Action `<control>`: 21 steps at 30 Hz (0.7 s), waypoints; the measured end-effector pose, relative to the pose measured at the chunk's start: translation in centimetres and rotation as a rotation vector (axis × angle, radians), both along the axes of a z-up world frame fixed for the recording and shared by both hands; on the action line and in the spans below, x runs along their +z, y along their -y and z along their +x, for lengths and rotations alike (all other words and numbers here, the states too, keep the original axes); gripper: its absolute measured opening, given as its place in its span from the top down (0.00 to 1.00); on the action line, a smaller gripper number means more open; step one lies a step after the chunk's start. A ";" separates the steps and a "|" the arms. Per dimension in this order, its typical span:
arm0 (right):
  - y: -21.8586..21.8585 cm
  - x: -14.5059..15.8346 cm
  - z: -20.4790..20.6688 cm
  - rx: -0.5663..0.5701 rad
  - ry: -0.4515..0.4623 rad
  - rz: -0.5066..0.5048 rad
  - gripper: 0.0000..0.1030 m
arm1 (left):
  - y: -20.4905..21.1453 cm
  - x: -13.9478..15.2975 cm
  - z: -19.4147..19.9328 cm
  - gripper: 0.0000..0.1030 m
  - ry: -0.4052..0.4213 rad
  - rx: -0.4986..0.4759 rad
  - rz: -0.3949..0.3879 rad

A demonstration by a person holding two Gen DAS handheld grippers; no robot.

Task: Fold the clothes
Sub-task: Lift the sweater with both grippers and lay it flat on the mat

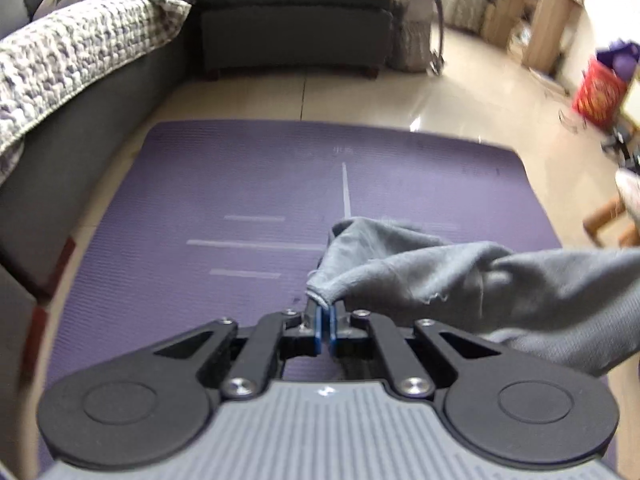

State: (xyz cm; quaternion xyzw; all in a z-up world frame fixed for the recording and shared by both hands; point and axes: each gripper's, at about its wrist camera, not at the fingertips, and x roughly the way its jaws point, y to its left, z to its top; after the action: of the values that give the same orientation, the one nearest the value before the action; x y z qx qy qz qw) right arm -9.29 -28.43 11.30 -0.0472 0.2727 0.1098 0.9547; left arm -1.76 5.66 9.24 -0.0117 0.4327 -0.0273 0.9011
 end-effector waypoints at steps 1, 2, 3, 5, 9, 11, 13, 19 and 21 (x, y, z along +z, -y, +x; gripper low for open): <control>-0.2 0.1 -0.6 0.007 0.000 -0.008 0.96 | -0.3 0.0 -1.0 0.98 -0.014 -0.020 0.022; -0.4 0.1 -1.4 0.016 -0.007 -0.018 0.96 | -0.6 -0.1 -1.5 0.98 -0.018 -0.024 0.029; -0.6 0.0 -2.4 0.027 -0.016 -0.029 0.96 | -0.8 -0.3 -2.4 0.98 -0.031 -0.037 0.049; -0.7 -0.3 -3.7 0.042 -0.038 -0.036 0.96 | -1.0 -0.9 -3.8 0.98 -0.053 -0.064 0.074; -1.4 -1.0 -6.5 0.074 -0.071 -0.072 0.96 | -1.0 -2.3 -6.2 0.97 -0.113 -0.159 0.110; -1.9 -1.3 -7.5 0.089 -0.089 -0.083 0.96 | -1.0 -2.5 -6.6 0.97 -0.134 -0.191 0.115; -2.2 -1.7 -8.0 0.106 -0.116 -0.085 0.96 | -0.7 -2.8 -7.0 0.97 -0.180 -0.246 0.128; -2.7 -3.2 -7.8 0.134 -0.206 -0.097 0.96 | 0.4 -4.1 -6.6 0.97 -0.256 -0.354 0.206; -3.0 -4.0 -7.2 0.146 -0.247 -0.107 0.96 | 0.7 -4.7 -6.5 0.90 -0.283 -0.385 0.220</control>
State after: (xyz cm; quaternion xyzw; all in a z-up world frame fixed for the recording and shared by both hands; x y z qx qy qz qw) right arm -16.49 -25.47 7.33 -0.1039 0.3895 0.1693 0.8994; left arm -8.26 5.00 4.54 0.1650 0.5490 -0.1491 0.8057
